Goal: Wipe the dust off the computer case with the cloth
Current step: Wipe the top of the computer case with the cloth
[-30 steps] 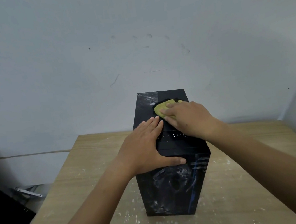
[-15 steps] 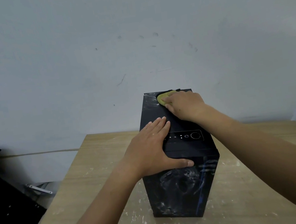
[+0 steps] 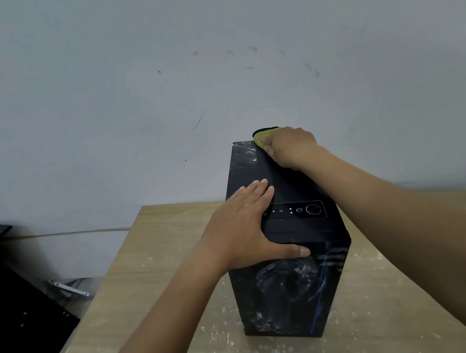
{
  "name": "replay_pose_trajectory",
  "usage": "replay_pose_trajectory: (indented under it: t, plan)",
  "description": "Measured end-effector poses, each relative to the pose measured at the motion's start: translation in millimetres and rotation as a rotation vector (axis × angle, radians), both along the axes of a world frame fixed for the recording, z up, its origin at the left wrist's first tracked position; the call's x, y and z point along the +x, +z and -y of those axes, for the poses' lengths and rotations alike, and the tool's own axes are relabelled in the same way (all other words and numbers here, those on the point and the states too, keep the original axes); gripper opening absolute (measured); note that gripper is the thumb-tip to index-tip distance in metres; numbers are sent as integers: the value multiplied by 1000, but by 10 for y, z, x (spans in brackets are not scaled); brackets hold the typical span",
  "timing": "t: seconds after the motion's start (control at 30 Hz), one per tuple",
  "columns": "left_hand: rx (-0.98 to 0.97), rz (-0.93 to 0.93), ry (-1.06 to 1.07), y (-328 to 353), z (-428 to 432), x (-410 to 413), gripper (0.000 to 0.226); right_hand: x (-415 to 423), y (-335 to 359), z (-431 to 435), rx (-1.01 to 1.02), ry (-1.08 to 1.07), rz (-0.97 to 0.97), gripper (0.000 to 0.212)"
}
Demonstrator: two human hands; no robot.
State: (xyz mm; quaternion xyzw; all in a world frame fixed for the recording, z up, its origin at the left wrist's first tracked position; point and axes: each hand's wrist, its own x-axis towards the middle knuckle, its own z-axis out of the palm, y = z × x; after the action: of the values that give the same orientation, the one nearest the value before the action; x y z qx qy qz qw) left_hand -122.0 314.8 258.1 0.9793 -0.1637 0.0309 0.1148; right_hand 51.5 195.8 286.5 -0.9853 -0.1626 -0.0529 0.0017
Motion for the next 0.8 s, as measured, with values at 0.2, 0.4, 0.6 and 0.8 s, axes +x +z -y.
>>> replay_pose_trajectory:
  t: [0.2, 0.4, 0.6, 0.8]
  plan:
    - [-14, -3, 18, -16, 2, -6, 123, -350, 1, 110, -18, 98, 23, 30]
    - [-15, 9, 16, -8, 14, -8, 123, -940, -68, 354, -50, 220, 35, 37]
    - [-7, 6, 11, -4, 18, -9, 123, -926, -64, 381, -22, 224, 31, 38]
    - [7, 3, 14, -15, 18, -5, 123, -567, -137, 257, -12, 186, 10, 35]
